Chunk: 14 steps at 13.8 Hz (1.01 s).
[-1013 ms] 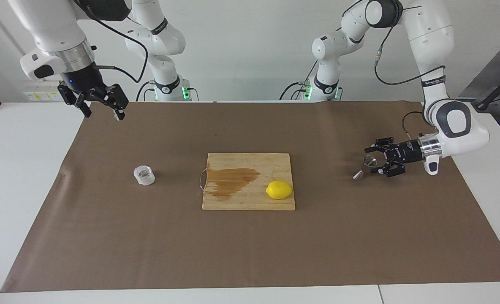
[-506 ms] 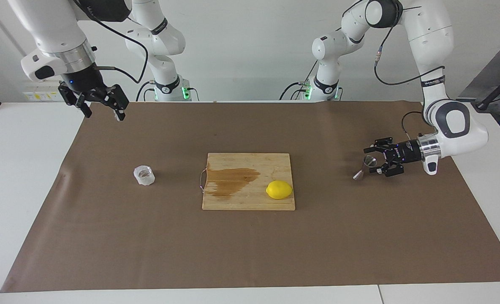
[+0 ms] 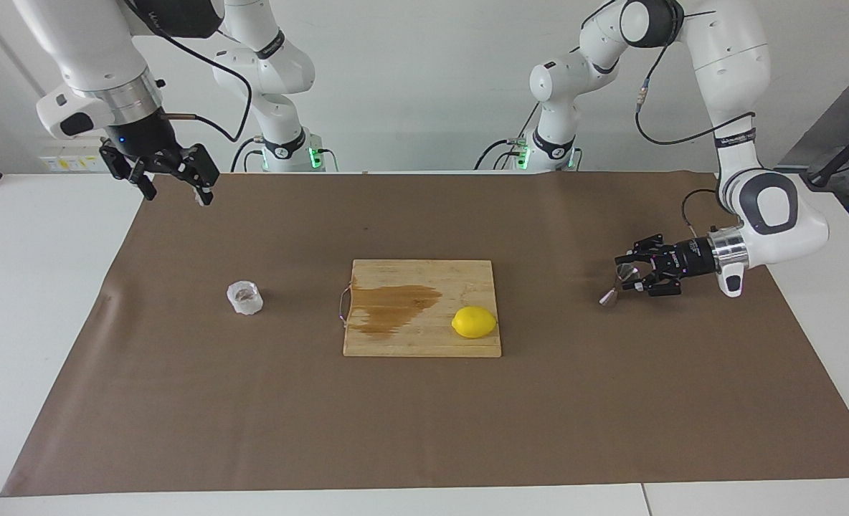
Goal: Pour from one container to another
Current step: 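Close the left gripper on the metal jigger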
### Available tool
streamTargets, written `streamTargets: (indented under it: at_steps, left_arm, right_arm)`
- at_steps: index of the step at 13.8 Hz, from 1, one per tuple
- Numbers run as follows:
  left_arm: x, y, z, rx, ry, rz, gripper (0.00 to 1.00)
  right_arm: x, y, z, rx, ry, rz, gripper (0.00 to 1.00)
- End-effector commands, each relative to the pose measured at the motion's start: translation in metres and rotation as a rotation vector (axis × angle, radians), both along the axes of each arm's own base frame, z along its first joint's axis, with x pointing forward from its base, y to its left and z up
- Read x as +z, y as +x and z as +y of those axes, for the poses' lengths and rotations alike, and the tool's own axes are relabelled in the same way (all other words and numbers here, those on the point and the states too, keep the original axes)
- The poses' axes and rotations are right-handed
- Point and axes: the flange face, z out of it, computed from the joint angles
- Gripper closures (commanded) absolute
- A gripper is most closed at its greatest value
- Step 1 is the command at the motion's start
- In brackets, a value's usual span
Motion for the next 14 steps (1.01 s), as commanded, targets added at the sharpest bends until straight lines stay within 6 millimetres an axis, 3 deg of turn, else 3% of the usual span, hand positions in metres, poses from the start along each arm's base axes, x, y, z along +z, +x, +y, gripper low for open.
streamTargets:
  at_steps: [1, 6, 9, 12, 14]
  left_arm:
    - [-0.0027, -0.0017, 0.0001, 0.025, -0.016, 0.021, 0.45]
    - [-0.0028, -0.0011, -0.0013, 0.036, -0.011, 0.044, 0.46]
    - [-0.002, -0.0004, -0.0032, 0.035, -0.012, 0.046, 0.56]
    - [-0.0019, -0.0008, -0.0027, 0.039, -0.014, 0.054, 0.76]
    - [-0.0011, -0.0009, -0.0042, 0.034, -0.018, 0.058, 0.83]
  right_arm:
    - [0.0005, -0.005, 0.0008, -0.014, 0.011, -0.002, 0.0]
    - [-0.0003, -0.0045, 0.0008, -0.014, 0.011, 0.0, 0.0]
    - [-0.0003, -0.0045, 0.0008, -0.012, 0.011, 0.0, 0.0]
    - [-0.0003, -0.0045, 0.0008, -0.012, 0.011, 0.0, 0.0]
    - [-0.0002, -0.0044, 0.0008, -0.012, 0.011, -0.002, 0.0]
